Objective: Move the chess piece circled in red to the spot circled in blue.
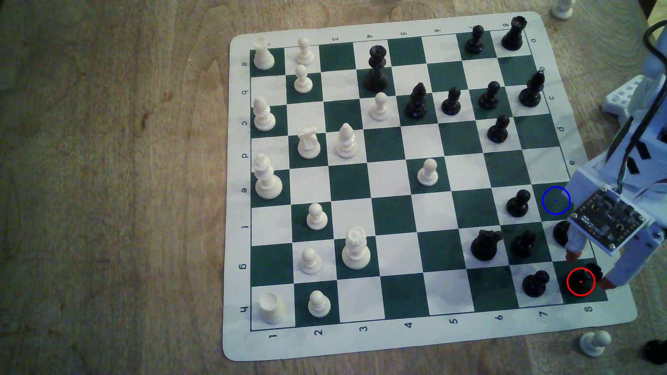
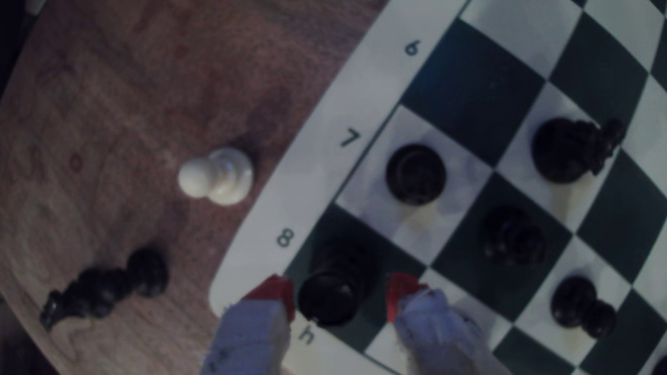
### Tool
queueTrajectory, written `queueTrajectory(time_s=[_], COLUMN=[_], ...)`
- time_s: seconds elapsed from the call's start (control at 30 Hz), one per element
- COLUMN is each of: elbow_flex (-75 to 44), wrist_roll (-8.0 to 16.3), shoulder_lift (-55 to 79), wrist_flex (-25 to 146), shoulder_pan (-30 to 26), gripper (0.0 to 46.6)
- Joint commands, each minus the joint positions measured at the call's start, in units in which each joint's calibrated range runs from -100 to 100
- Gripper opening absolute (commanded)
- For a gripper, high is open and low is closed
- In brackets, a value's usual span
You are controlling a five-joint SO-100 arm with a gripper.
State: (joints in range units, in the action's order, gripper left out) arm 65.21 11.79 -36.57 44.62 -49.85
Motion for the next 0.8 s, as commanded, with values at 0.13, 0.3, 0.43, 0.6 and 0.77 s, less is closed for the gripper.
queueTrajectory(time_s=[0.13, 0.3, 0.43, 0.6, 0.77], elbow_flex=[-0.65, -0.65, -0.65, -0.65, -1.02], wrist_roll=[-0.10, 0.15, 0.20, 0.00, 0.05], shoulder_lift=[2.79, 2.79, 2.45, 2.02, 1.26], wrist_flex=[-2.61, -2.61, -2.61, -2.36, -1.95], shoulder_pan=[0.15, -0.09, -0.17, -0.32, -0.56], gripper=[12.7, 10.1, 8.2, 0.3, 0.2])
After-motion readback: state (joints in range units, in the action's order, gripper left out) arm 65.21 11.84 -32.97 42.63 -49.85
